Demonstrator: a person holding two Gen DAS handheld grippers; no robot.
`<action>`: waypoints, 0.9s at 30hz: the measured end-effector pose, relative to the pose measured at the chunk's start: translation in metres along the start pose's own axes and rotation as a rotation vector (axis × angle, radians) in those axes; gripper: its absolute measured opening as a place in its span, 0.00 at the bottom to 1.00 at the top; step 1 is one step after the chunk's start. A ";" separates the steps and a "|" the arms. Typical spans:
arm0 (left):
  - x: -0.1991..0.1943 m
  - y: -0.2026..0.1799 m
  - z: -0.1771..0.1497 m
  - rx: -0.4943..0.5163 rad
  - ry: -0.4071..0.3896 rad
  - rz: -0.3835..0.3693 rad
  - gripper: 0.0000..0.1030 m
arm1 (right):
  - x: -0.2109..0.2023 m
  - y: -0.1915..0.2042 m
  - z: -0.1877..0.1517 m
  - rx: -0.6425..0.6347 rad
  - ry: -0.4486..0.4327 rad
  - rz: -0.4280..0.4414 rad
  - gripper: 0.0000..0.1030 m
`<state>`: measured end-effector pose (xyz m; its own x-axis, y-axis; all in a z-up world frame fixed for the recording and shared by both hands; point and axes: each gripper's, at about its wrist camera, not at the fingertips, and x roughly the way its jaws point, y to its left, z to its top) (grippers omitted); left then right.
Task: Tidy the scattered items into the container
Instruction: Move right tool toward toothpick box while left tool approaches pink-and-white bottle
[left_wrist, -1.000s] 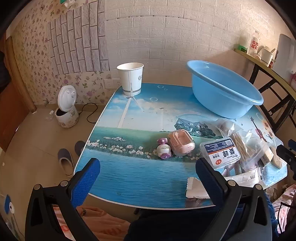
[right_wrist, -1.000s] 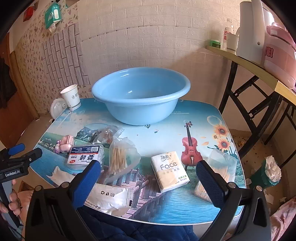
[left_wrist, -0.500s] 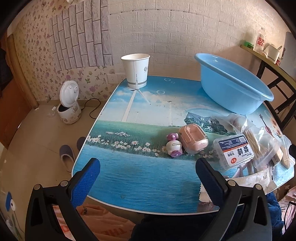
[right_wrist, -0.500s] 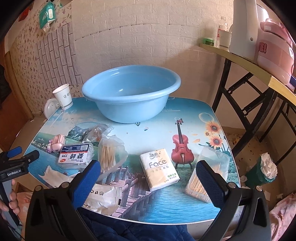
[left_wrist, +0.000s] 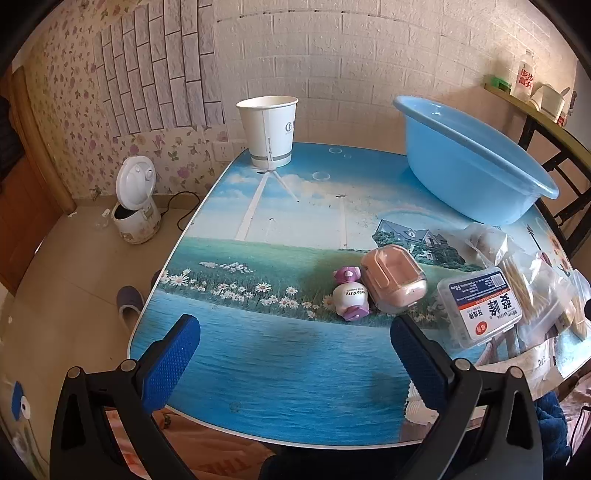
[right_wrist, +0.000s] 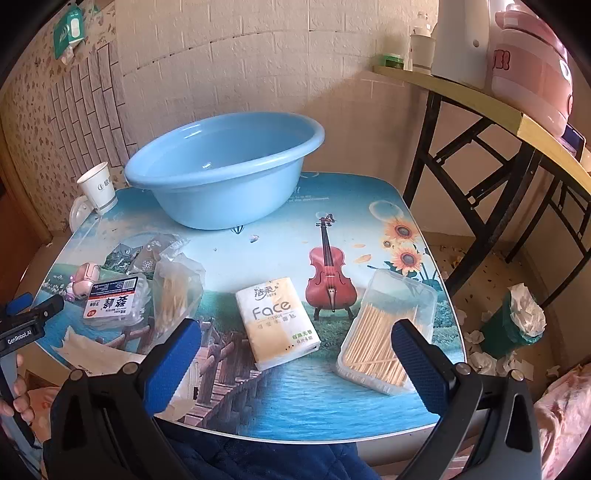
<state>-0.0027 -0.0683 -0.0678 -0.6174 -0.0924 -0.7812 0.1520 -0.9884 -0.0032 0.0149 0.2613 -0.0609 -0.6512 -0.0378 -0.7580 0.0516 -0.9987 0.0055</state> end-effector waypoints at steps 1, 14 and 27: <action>0.001 0.000 0.000 0.000 0.001 0.001 1.00 | 0.001 -0.001 -0.001 0.001 0.006 0.000 1.00; 0.009 -0.004 0.000 0.006 0.014 0.009 1.00 | 0.002 -0.032 -0.010 0.031 0.031 -0.045 1.00; 0.016 -0.003 0.000 0.000 0.031 0.013 1.00 | 0.015 -0.059 -0.014 0.120 0.060 -0.133 0.97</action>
<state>-0.0130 -0.0673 -0.0802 -0.5908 -0.1018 -0.8004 0.1604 -0.9870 0.0071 0.0132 0.3204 -0.0816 -0.5999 0.0938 -0.7945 -0.1249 -0.9919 -0.0228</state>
